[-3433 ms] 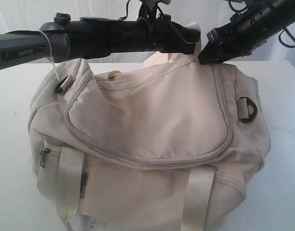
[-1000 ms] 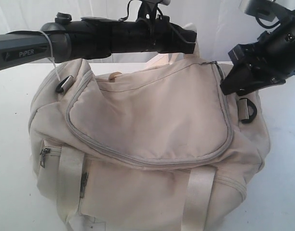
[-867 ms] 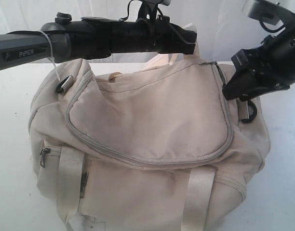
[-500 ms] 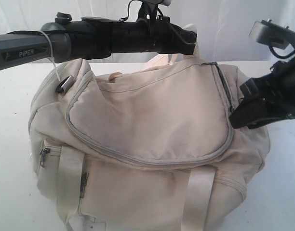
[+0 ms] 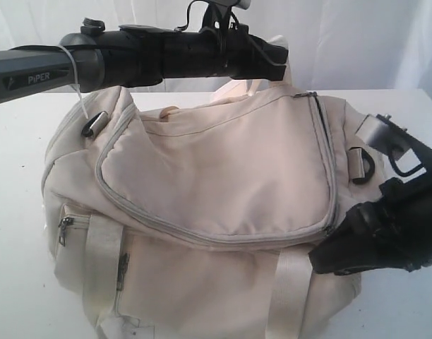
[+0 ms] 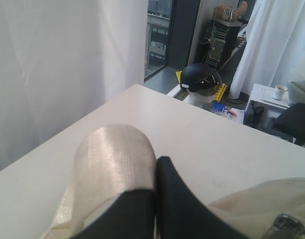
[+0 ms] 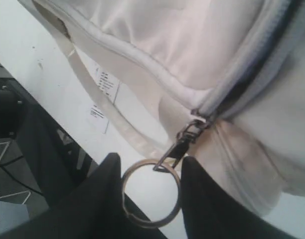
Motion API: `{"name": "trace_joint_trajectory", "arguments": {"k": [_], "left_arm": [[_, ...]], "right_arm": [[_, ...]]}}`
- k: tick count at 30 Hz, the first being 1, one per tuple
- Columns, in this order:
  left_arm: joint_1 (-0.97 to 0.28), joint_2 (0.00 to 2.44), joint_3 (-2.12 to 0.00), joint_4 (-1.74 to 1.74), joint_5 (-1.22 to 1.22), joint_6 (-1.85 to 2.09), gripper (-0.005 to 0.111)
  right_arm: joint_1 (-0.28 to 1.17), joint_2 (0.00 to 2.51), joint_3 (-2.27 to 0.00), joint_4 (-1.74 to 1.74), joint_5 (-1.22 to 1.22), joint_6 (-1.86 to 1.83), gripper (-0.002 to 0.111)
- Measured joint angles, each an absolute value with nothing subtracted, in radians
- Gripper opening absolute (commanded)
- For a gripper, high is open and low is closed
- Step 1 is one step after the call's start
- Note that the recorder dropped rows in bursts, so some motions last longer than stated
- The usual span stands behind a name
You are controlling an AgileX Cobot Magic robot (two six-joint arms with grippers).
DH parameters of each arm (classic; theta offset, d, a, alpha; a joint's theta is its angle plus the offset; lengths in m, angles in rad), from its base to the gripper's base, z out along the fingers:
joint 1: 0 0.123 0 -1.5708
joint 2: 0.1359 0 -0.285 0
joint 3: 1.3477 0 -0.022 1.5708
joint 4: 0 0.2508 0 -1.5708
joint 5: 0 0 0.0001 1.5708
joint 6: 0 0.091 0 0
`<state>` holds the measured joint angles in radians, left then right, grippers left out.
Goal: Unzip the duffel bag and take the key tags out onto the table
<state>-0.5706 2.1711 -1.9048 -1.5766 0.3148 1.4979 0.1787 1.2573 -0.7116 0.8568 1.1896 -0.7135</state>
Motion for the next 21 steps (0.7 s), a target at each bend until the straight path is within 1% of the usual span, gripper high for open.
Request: {"name": "trace_joint_trajectory", "arguments": {"k": [3,5,10,15,21], "left_arm": [[-0.571,2.171,-1.905,-1.575,0.315,1.498,0.000],[-0.571,2.171,-1.905,-1.573,0.315,1.498,0.000],[-0.571,2.171,-1.905,-1.573,0.315,1.498,0.000],[-0.571,2.171,-1.905,-1.573,0.315,1.498,0.000],[-0.571,2.171,-1.905,-1.573,0.315,1.498,0.000]], "right_arm": [[0.188,1.257,-0.664,0.923,1.180,-0.755,0.000],[0.226,1.257,-0.651,0.941,1.150,-0.766,0.000],[0.396,1.257,-0.646,0.999,0.990,-0.770,0.000],[0.528,1.257,-0.644,1.003,0.848,-0.745,0.000],[0.612,1.268,-0.642,1.013,0.755,-0.721,0.000]]}}
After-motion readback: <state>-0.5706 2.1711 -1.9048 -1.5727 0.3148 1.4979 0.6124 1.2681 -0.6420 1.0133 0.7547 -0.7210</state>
